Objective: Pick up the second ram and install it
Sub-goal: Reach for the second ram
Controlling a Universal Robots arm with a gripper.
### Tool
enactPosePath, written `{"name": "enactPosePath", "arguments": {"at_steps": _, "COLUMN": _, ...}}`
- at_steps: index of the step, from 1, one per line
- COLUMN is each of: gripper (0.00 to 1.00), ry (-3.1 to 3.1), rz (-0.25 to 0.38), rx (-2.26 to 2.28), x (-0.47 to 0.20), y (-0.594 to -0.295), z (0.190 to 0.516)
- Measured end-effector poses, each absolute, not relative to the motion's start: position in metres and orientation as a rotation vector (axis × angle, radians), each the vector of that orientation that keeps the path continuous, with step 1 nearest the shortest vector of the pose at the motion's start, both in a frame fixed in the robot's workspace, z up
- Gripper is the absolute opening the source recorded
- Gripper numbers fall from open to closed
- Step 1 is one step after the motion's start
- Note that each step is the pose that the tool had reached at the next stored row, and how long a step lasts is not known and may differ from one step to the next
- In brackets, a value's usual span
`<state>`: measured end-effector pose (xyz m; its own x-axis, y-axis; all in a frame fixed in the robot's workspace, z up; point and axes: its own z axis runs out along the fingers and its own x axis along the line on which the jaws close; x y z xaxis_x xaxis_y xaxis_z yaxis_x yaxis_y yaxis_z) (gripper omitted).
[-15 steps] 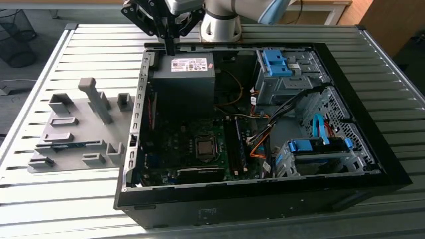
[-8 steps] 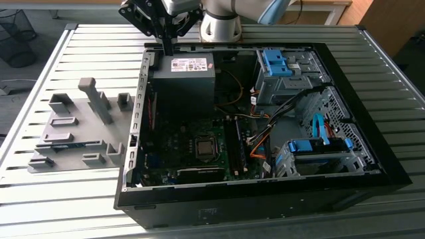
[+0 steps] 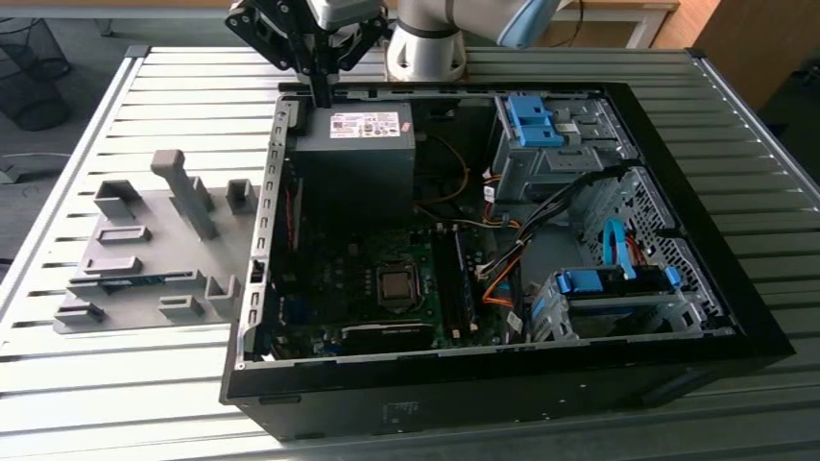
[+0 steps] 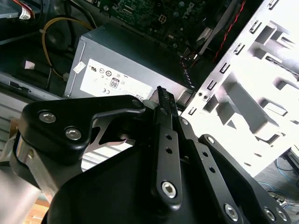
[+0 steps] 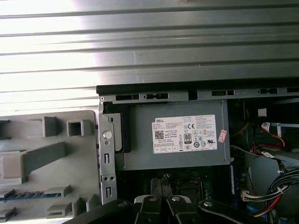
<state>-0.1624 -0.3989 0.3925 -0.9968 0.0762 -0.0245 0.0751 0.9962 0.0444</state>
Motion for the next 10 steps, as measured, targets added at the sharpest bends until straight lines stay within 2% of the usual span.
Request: {"name": "enactPosePath", "arguments": {"at_steps": 10, "gripper": 0.11, "ry": 3.113, "rz": 0.068, "rx": 0.118, "x": -0.1652, "y": -0.3989, "z": 0.3924}}
